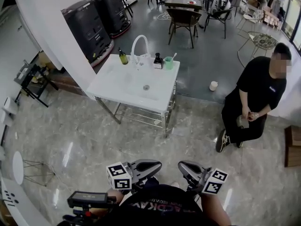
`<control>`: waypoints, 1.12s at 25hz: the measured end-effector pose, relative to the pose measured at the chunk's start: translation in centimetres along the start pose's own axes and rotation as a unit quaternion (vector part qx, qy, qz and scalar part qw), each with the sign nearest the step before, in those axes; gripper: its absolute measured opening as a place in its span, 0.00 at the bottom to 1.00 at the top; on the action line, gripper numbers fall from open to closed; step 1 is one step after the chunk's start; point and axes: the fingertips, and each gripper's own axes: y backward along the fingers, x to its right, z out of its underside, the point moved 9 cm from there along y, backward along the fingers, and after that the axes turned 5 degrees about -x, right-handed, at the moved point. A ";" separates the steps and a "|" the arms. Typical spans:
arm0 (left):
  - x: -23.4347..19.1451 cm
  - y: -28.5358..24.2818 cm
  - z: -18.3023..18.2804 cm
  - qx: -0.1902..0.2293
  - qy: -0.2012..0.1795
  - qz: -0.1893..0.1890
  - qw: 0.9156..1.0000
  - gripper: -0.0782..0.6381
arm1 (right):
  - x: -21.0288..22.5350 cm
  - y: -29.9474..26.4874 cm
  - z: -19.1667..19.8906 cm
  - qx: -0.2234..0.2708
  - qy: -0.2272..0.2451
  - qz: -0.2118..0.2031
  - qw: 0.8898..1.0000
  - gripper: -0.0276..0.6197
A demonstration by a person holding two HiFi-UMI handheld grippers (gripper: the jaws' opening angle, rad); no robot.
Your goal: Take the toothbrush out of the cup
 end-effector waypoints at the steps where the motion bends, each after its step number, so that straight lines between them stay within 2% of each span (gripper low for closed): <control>1: -0.5 0.4 -0.4 -0.001 -0.004 0.000 1.000 0.12 | 0.1 -0.8 -0.2 0.000 0.000 0.002 1.000 0.06; 5: -2.9 2.1 -1.7 -0.008 -0.022 0.005 1.000 0.12 | 1.0 -3.8 -0.9 0.007 -0.001 0.016 1.000 0.06; 18: -10.9 8.8 -5.3 -0.004 -0.025 0.018 1.000 0.12 | 4.3 -13.6 -4.6 0.041 0.024 0.070 0.996 0.06; 28: -12.5 12.9 -5.9 0.025 -0.027 -0.013 0.999 0.12 | 5.5 -17.9 -6.7 0.023 0.048 0.071 0.996 0.06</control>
